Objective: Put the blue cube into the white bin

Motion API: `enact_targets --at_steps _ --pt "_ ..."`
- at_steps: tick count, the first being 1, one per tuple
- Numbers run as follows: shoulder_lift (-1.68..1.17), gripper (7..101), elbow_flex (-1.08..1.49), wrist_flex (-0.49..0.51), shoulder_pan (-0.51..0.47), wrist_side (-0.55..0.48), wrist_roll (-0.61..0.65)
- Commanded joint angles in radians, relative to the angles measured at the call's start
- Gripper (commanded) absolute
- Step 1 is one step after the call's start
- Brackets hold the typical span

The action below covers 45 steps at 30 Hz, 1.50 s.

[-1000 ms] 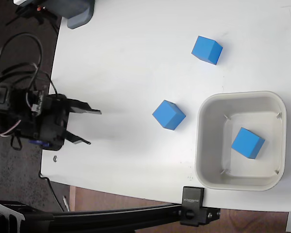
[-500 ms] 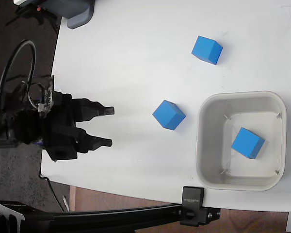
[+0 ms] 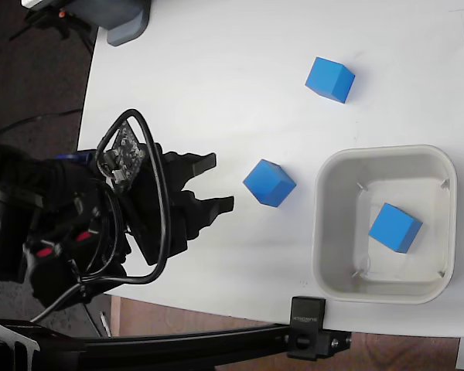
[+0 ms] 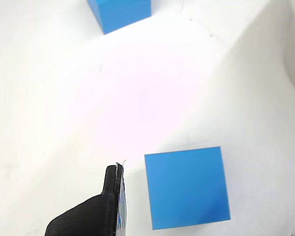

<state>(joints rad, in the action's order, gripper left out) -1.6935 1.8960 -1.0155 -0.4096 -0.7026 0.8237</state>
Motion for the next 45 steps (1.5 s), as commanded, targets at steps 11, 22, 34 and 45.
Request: enact_targets --at_steps 11,22,34,45 --pt "0.106 95.2 -0.095 0.032 0.08 0.075 0.008" --pt "0.198 96.2 -0.166 0.02 0.078 0.075 0.029" --pt "0.219 96.5 -0.15 0.055 0.092 0.078 0.015" --pt "0.242 96.8 -0.118 0.109 0.103 0.074 -0.002"
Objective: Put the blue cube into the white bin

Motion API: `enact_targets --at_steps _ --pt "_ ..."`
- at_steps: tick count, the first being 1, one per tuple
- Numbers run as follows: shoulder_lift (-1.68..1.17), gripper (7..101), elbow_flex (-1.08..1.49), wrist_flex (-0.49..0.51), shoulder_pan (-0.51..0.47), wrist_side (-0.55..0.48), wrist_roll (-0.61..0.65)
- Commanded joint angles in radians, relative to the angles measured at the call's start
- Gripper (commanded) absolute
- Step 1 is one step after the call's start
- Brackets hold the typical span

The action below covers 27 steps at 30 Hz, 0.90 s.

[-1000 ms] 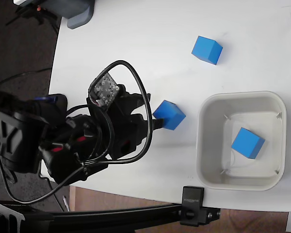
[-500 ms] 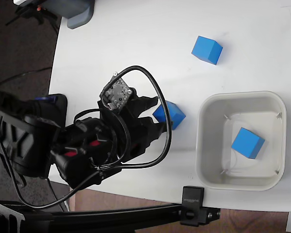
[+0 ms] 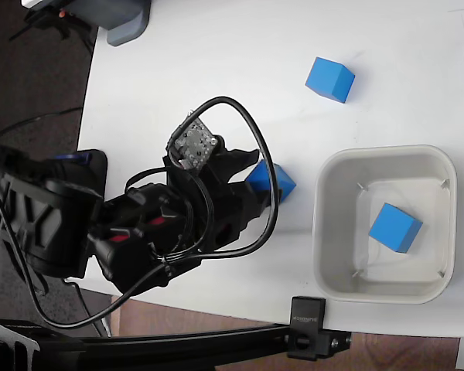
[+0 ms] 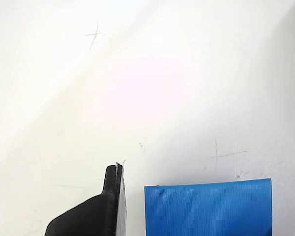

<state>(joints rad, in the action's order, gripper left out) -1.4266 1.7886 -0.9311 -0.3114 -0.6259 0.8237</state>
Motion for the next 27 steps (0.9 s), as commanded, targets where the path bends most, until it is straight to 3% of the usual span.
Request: enact_targets --at_steps 1,11,16,23,27 --pt "-0.023 96.8 -0.008 0.028 0.005 -0.005 -0.002" --pt "0.008 95.2 0.014 0.055 0.005 -0.005 0.0" --pt "-0.005 72.6 0.021 0.08 0.003 0.009 -0.014" --pt "-0.032 48.4 0.021 0.092 -0.003 0.048 -0.044" --pt "-0.078 43.3 0.021 0.061 -0.003 0.077 -0.063"
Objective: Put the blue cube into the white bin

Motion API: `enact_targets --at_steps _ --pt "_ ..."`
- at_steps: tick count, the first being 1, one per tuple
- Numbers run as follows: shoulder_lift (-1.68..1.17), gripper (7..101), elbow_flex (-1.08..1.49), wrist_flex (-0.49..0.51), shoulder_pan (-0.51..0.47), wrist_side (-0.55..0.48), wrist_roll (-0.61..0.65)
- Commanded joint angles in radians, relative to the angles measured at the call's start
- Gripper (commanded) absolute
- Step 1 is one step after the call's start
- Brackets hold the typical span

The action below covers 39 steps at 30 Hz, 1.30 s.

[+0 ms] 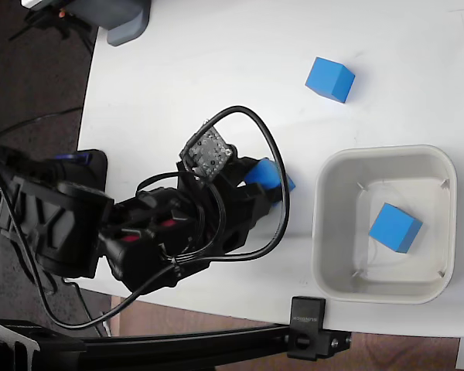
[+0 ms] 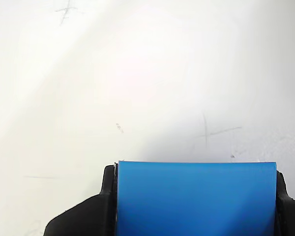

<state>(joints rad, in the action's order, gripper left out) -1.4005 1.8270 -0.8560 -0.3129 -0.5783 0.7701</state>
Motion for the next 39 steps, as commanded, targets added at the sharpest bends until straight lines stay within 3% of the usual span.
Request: enact_targets --at_steps 1,7,15,19,23,31,32,34,35,36,39 --pt "-0.132 43.3 -0.009 -0.018 -0.002 0.038 -0.018" --pt "-0.342 43.3 0.046 0.017 0.029 0.179 -0.143" --pt "-0.359 43.3 0.035 0.347 0.189 0.494 -0.379" --pt "-0.295 43.3 -0.015 0.48 0.209 0.541 -0.443" --pt "-0.179 43.3 -0.14 0.499 0.221 0.592 -0.437" --pt "0.006 46.2 -0.344 0.482 0.213 0.6 -0.44" --pt "0.018 49.5 -0.354 0.482 0.213 0.603 -0.44" --pt "0.035 72.3 -0.37 0.477 0.215 0.617 -0.448" --pt "0.038 92.2 -0.371 0.479 0.216 0.623 -0.453" --pt "0.037 100.3 -0.371 0.474 0.216 0.621 -0.46" --pt "0.015 100.3 -0.364 0.44 0.219 0.624 -0.472"
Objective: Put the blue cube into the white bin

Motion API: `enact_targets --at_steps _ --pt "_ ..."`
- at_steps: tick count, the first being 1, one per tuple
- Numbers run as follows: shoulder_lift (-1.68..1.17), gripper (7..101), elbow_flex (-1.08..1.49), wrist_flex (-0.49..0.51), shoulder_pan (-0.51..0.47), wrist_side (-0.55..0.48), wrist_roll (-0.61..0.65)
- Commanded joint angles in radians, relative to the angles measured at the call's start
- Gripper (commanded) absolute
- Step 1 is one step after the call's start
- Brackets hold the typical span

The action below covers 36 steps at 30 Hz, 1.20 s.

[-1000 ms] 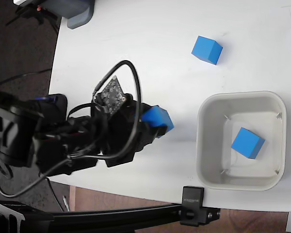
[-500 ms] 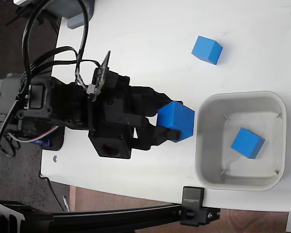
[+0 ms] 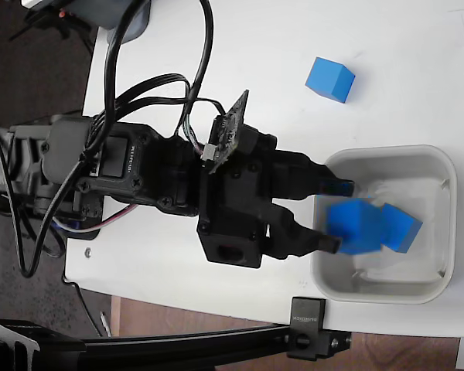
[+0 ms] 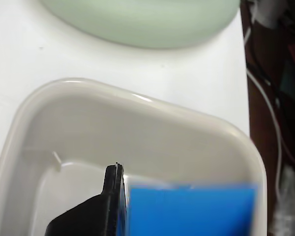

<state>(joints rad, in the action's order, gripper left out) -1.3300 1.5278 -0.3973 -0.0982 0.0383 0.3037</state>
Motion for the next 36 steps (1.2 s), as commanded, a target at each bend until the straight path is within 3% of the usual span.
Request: enact_targets --at_steps 1,8,14,17,21,24,30,36 --pt "-0.066 100.3 -0.06 -0.035 0.009 0.008 -0.011" --pt "-0.327 100.3 0.189 -0.098 0.046 0.029 -0.091" --pt "-0.644 100.3 0.518 -0.268 0.064 0.061 -0.207" --pt "-0.845 100.3 0.756 -0.273 0.063 0.041 -0.241" --pt "-1.186 100.3 1.126 -0.202 0.075 0.086 -0.307" --pt "-1.471 100.3 1.31 -0.249 0.109 0.124 -0.362" --pt "-1.634 100.3 1.387 -0.356 0.261 0.293 -0.449" --pt "-1.638 100.3 1.447 -0.336 0.291 0.331 -0.471"
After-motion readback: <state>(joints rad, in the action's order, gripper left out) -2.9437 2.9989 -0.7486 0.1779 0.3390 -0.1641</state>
